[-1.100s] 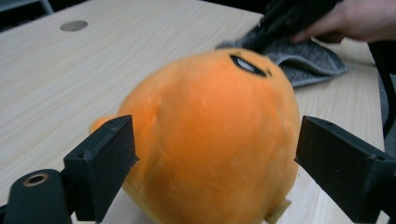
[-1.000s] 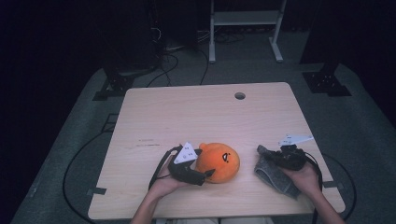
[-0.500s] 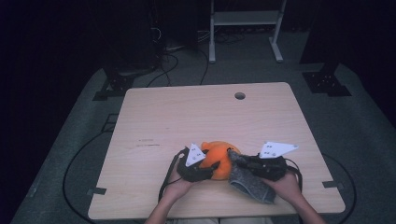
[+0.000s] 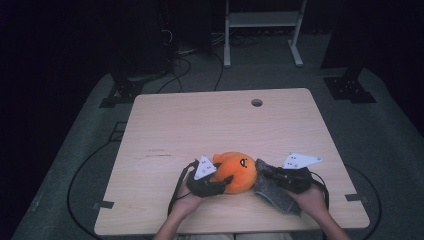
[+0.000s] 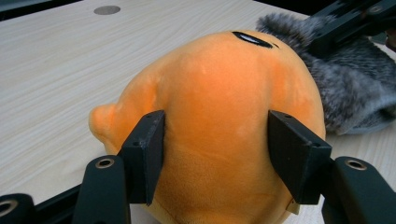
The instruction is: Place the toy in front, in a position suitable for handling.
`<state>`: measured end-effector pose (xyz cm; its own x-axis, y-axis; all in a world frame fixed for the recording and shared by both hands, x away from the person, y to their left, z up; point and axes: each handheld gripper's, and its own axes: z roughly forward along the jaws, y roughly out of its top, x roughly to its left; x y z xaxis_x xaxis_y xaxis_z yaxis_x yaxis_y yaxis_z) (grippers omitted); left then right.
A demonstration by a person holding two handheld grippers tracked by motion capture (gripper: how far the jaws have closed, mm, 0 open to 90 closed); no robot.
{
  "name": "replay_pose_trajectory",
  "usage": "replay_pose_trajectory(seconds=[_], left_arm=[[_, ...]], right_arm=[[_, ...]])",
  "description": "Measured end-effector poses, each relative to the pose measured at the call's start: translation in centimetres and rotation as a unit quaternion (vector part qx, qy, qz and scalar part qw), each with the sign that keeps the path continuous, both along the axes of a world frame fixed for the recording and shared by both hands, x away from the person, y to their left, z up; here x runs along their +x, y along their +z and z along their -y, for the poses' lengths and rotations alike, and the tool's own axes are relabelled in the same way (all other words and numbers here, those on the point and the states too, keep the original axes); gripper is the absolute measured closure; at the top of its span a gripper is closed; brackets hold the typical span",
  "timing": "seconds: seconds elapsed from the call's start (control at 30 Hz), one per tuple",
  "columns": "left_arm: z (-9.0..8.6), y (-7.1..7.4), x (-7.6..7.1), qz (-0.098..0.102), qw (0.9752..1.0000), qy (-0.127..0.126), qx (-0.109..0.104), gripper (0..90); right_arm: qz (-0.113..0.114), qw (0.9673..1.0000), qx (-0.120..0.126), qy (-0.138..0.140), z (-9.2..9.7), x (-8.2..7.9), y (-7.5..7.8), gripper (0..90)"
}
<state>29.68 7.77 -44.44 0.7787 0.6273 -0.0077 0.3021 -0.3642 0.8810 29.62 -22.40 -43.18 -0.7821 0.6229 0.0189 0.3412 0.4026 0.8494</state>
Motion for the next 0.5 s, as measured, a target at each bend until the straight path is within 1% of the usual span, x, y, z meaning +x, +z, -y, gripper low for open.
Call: replay_pose_trajectory(seconds=[0.07,0.1,0.13,0.2,0.23,0.27,0.3,0.33,0.37,0.4,0.43,0.5], left_arm=[[0.2,0.0,0.0,0.001,1.0000,0.000,0.004,38.5],[0.3,0.0,-0.1,0.004,1.0000,-0.001,0.009,38.5],[0.4,0.0,-0.1,0.006,0.9999,0.000,0.008,38.4],[0.5,-0.1,-0.4,0.011,0.9998,-0.002,0.014,38.5],[0.5,0.0,-0.4,0.012,0.9998,-0.003,0.017,38.5],[0.5,-0.1,-0.5,0.013,0.9997,-0.005,0.017,38.5],[0.3,-0.1,-0.5,0.013,0.9997,-0.009,0.018,38.4],[0.3,-0.1,-0.5,0.012,0.9998,-0.010,0.016,38.4],[0.2,-0.1,-0.5,0.011,0.9998,-0.010,0.013,38.4],[0.2,-0.1,-0.5,0.011,0.9998,-0.011,0.012,38.4],[0.1,-0.1,-0.6,0.012,0.9997,-0.012,0.015,38.3],[0.3,-0.1,-0.7,0.013,0.9997,-0.014,0.018,38.3]], right_arm=[[0.012,0.9997,0.015,0.014,-0.6,-0.4,0.7,80.3],[0.016,0.9992,0.027,0.024,-1.0,-0.5,1.0,80.2],[0.026,0.9984,0.036,0.036,-1.7,-0.7,1.5,80.3],[0.035,0.9977,0.036,0.047,-2.6,-0.8,1.8,80.2],[0.042,0.9975,0.019,0.054,-3.7,-0.7,1.7,80.2],[0.042,0.9975,0.019,0.054,-3.7,-0.7,1.7,80.2],[0.043,0.9976,0.013,0.053,-3.9,-0.6,1.5,80.2],[0.039,0.9978,0.015,0.051,-3.7,-0.4,1.3,80.2],[0.033,0.9983,0.016,0.045,-3.3,-0.2,1.1,80.2],[0.032,0.9988,0.014,0.034,-2.8,-0.1,0.9,80.2],[0.029,0.9992,0.013,0.026,-2.4,0.0,0.8,80.2],[0.008,0.9999,0.013,0.008,-1.2,0.5,0.3,80.2]])
